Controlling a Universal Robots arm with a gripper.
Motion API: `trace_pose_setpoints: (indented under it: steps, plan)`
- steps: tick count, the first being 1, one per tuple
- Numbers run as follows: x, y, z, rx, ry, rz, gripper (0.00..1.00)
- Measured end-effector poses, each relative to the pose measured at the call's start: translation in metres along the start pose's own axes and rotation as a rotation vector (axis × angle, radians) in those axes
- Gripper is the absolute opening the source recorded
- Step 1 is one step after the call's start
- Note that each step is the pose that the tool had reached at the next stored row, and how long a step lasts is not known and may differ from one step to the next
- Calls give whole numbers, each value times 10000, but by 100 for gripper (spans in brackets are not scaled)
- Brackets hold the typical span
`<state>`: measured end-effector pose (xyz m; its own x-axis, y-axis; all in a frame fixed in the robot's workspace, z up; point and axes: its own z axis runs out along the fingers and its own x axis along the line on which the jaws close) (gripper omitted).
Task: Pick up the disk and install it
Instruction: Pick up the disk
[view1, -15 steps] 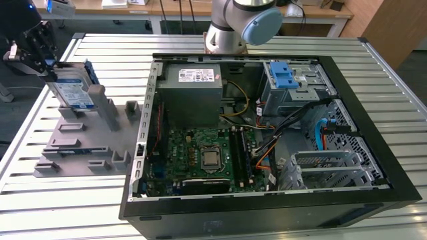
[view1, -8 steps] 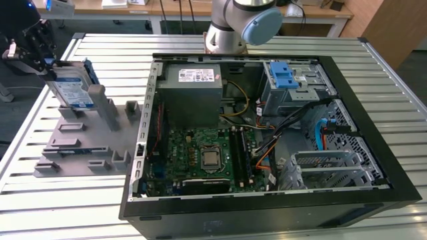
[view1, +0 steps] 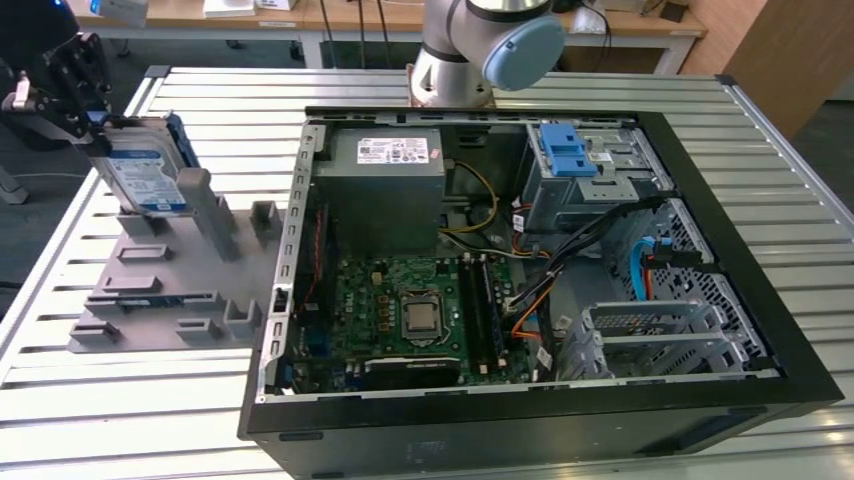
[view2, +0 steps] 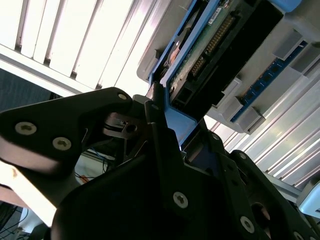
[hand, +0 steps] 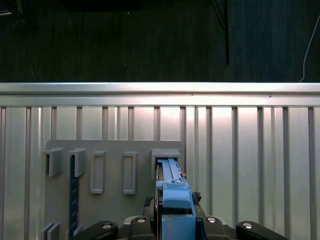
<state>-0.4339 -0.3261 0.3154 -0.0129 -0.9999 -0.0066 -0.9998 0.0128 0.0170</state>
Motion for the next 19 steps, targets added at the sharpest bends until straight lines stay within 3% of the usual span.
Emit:
trace_pose_setpoints:
  steps: [19]
  plan:
    - [-31,0,-11,0,0,0,36]
